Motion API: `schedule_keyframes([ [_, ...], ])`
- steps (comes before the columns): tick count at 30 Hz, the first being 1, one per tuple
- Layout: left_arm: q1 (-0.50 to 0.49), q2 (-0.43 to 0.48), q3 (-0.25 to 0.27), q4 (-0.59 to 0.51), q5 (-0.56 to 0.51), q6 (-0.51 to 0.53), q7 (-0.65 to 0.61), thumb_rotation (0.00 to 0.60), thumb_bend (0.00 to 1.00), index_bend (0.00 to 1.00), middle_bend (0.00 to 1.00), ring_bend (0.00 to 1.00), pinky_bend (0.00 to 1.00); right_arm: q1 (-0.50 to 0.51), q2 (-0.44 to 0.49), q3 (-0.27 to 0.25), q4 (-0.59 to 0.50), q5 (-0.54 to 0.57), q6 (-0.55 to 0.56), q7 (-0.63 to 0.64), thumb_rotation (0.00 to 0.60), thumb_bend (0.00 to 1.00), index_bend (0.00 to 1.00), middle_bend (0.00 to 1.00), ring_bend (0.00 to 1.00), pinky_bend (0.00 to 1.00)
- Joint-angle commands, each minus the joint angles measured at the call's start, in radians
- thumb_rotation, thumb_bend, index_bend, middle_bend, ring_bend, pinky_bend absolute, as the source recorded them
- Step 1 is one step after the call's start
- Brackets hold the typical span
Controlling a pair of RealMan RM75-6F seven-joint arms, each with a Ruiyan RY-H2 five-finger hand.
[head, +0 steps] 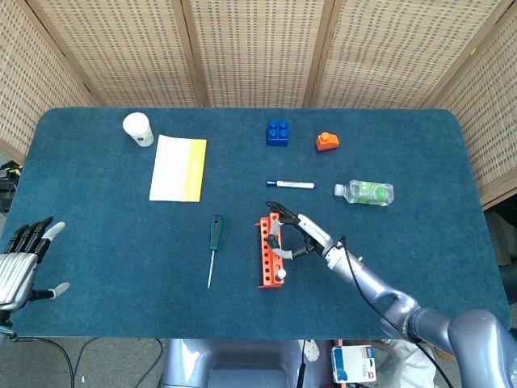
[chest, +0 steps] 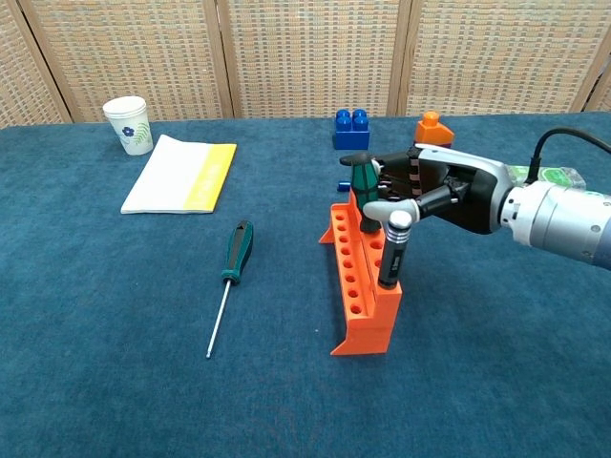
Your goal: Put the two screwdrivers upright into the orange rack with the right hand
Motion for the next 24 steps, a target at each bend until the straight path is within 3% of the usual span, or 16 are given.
schedule_keyframes([
  [1,0.000,0.000,0.000,0.000,0.000,0.000,0.000,0.600,0.00,0.00,0.00,0.00,0.00,0.002,0.002,-0.002,-0.001,0.001,-0.004,-0.004,0.600,0.27,0.50,0.00,0.00,0.00],
  [9,0.000,0.000,0.001,0.001,0.001,0.000,0.001,0.600,0.00,0.00,0.00,0.00,0.00,0.008,0.012,-0.002,-0.016,0.013,-0.024,-0.018,0.600,0.16,0.44,0.00,0.00,0.00],
  [20,0.001,0.000,0.001,0.002,0.002,0.002,-0.002,0.600,0.00,0.00,0.00,0.00,0.00,0.012,0.026,0.003,-0.041,0.023,-0.034,-0.037,0.600,0.15,0.42,0.00,0.00,0.00],
  [24,0.000,0.001,0.001,0.001,0.002,0.003,-0.004,0.600,0.00,0.00,0.00,0.00,0.00,0.015,0.036,0.003,-0.051,0.022,-0.037,-0.045,0.600,0.12,0.25,0.00,0.00,0.00],
])
